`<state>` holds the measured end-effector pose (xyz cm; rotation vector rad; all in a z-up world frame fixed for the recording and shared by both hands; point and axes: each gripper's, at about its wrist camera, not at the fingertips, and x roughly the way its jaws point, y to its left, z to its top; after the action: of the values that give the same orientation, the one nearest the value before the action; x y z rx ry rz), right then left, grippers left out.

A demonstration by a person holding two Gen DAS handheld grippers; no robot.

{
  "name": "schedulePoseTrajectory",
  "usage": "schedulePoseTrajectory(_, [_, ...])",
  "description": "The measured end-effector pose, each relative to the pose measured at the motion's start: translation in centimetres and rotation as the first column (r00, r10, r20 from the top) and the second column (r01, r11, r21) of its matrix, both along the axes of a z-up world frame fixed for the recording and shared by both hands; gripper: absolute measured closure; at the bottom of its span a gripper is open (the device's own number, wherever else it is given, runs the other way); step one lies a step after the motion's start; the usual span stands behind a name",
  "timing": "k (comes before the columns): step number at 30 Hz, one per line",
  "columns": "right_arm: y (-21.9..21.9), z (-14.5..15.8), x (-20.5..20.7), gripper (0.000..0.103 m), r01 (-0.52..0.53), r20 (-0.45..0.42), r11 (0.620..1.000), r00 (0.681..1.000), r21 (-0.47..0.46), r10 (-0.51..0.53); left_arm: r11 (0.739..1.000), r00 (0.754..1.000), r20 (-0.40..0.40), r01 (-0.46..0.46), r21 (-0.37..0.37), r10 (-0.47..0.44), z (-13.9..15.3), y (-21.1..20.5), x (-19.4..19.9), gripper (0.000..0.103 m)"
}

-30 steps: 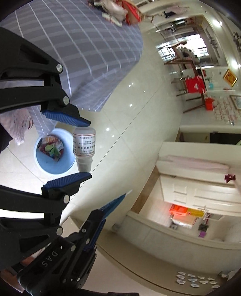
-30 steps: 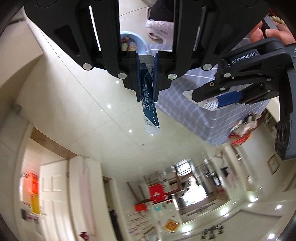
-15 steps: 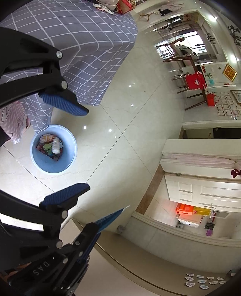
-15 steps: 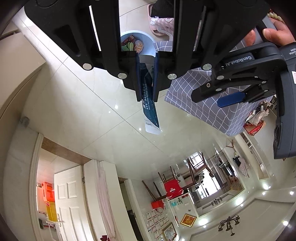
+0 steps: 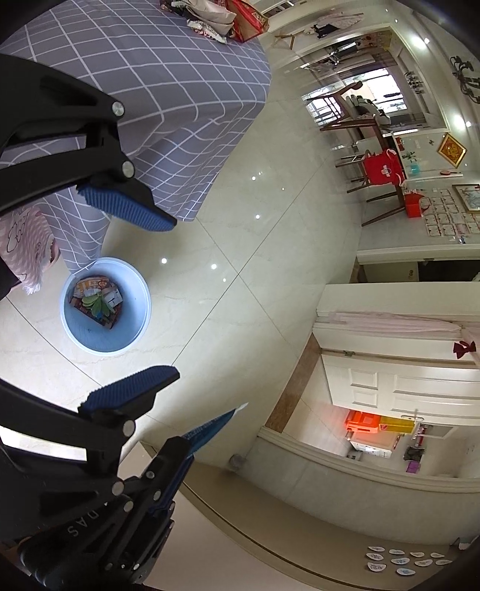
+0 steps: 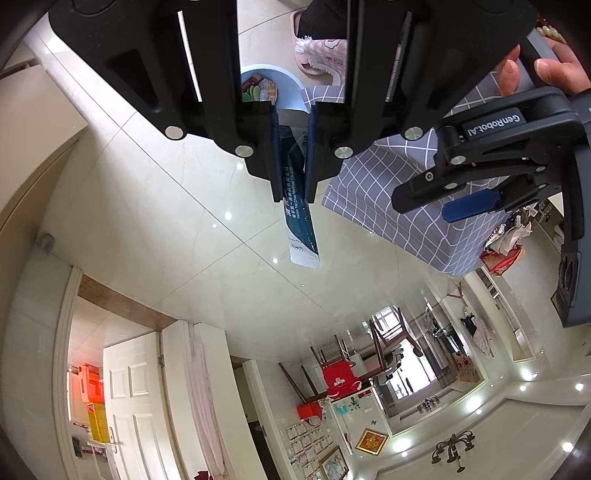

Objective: Collect trash
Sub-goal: 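Carry both items over the blue bucket and open both tools, then move both tools back over the trash on the table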

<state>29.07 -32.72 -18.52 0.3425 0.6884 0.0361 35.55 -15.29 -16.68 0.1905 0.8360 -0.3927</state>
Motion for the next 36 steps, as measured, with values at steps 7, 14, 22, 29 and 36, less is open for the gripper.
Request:
schedulePoseTrajectory(7, [1.0, 0.1, 0.8, 0.091, -0.020, -0.004, 1.000, 1.000, 0.008, 0.020, 0.999, 0.999, 0.020, -0.035, 0.019, 0.034, 0.3, 1.3, 0.1, 0.029])
schedulePoseTrajectory(14, [2.1, -0.3, 2.5, 0.078, -0.034, -0.005, 0.999, 0.999, -0.008, 0.034, 0.997, 0.997, 0.041, -0.074, 0.031, 0.072, 0.6, 2.7, 0.6, 0.029])
schedulePoseTrajectory(22, [2.5, -1.0, 3.3, 0.049, -0.010, -0.014, 1.000, 1.000, -0.019, 0.010, 0.995, 0.995, 0.054, -0.089, 0.033, 0.087, 1.0, 3.8, 0.7, 0.028])
schedulePoseTrajectory(29, [3.6, 0.4, 2.8, 0.049, -0.026, -0.003, 0.999, 1.000, -0.024, 0.026, 0.995, 0.993, 0.065, -0.096, 0.018, 0.095, 1.8, 5.3, 0.3, 0.028])
schedulePoseTrajectory(36, [7.6, 2.9, 2.8, 0.049, -0.083, 0.029, 0.996, 0.996, -0.040, 0.084, 0.991, 0.987, 0.086, -0.133, 0.002, 0.132, 3.1, 9.2, -0.3, 0.026])
